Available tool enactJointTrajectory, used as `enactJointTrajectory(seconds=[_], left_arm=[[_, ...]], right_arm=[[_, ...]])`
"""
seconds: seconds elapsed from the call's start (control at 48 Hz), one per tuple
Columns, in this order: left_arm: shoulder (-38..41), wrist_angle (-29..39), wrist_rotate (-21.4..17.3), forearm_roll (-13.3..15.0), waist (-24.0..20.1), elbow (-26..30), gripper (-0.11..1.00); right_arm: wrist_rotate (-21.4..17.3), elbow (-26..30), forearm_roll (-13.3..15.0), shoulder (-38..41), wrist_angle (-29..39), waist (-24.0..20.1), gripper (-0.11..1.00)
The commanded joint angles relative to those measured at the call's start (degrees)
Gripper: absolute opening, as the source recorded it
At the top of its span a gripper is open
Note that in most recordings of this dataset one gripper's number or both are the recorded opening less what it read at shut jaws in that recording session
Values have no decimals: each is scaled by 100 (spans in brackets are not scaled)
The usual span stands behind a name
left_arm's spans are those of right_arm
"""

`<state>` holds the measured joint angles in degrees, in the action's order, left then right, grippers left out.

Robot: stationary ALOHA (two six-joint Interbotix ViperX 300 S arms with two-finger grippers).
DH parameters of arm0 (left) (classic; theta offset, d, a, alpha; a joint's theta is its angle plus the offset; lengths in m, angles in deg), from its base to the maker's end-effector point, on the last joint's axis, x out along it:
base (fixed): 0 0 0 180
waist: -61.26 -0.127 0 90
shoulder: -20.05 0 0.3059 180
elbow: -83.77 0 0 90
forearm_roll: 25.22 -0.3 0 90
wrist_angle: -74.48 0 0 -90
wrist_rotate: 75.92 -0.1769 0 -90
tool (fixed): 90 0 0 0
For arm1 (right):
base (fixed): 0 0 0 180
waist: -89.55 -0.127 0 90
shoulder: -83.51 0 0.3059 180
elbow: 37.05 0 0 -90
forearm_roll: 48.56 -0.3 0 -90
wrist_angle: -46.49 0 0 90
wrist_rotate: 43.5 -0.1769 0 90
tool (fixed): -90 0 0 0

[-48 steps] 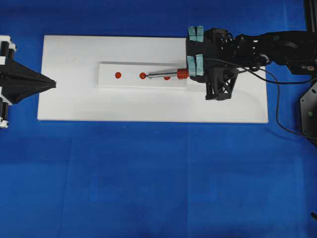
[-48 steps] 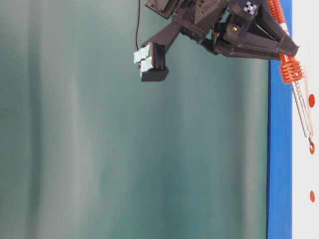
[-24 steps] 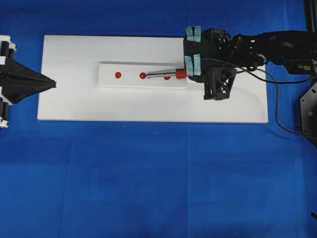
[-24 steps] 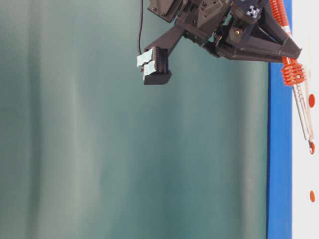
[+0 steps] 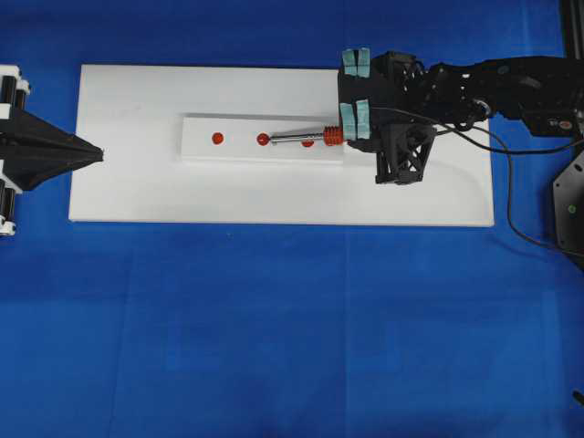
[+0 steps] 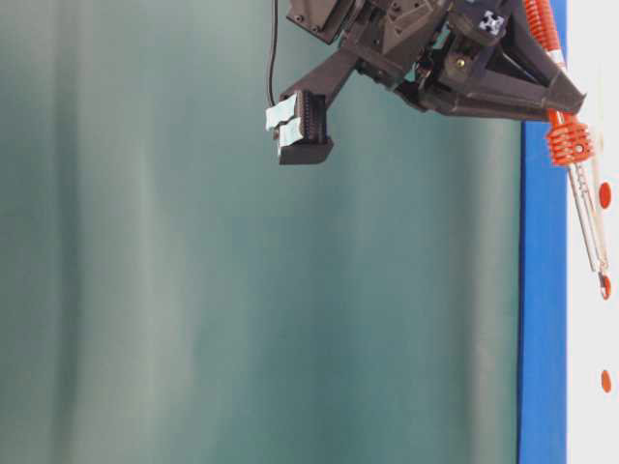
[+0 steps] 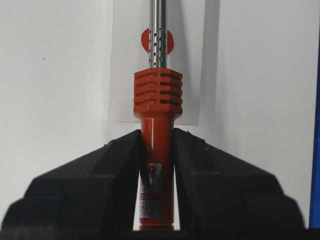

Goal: Touch the tip of the soldering iron to the mark.
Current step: 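Lift the iron up and shift it right above the strip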

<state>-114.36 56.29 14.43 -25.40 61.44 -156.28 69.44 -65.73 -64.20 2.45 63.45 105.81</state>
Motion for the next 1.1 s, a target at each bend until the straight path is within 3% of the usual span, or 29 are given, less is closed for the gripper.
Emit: enactJointTrajectory(seconds=[0.0, 0.521, 1.083], left_arm=[[44, -53, 0, 0, -18, 53, 0], [44, -53, 9, 0, -18, 53, 0], [44, -53, 9, 0, -18, 53, 0]], right_arm=[[-9, 123, 0, -70, -18, -18, 6], [-44, 123, 9, -123, 18, -18, 6], [-53, 369, 79, -1406, 756, 44, 6]])
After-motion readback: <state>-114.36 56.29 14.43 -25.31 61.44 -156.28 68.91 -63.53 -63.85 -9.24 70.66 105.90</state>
